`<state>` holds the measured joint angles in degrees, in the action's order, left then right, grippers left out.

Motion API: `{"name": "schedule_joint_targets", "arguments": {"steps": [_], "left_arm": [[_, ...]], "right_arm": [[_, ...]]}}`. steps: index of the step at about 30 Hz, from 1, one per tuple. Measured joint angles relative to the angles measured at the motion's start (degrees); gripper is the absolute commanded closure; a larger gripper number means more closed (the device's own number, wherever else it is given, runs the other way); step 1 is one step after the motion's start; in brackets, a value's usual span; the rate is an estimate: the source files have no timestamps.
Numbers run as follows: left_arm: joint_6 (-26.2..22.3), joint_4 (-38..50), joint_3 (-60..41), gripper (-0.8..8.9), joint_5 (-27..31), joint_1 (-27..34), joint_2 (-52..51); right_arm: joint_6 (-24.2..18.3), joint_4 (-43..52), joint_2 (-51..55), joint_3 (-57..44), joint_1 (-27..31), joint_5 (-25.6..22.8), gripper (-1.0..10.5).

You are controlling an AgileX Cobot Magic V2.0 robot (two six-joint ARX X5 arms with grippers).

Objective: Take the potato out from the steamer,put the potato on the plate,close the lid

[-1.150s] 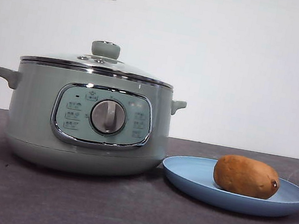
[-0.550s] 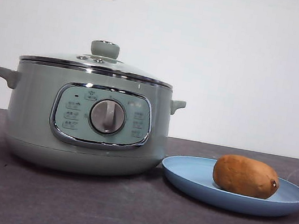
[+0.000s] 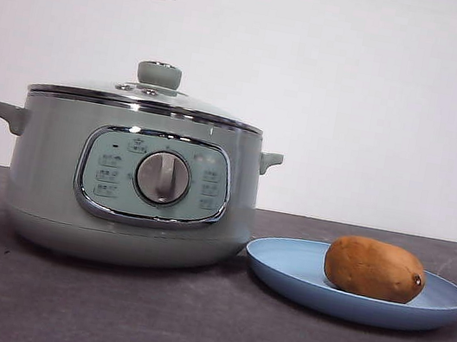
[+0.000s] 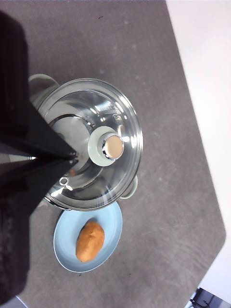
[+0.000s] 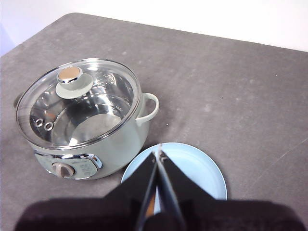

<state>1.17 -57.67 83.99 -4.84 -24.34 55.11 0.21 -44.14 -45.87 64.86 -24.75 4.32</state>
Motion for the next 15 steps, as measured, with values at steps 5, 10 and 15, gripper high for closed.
{"name": "schedule_joint_targets", "arguments": {"steps": [5,10,15], "left_arm": [[0.0,-0.1,0.0,8.17,1.3,0.0,-0.3],[0.0,4.3,-2.1,8.17,1.7,0.3,-5.4],[0.4,18.9,-15.1,8.17,-2.5,2.4,-17.1]], "right_arm": [[0.0,0.0,0.0,0.0,0.0,0.0,9.5],[0.0,0.0,0.0,0.0,0.0,0.0,9.5],[0.0,0.0,0.0,0.0,0.0,0.0,9.5]]}}
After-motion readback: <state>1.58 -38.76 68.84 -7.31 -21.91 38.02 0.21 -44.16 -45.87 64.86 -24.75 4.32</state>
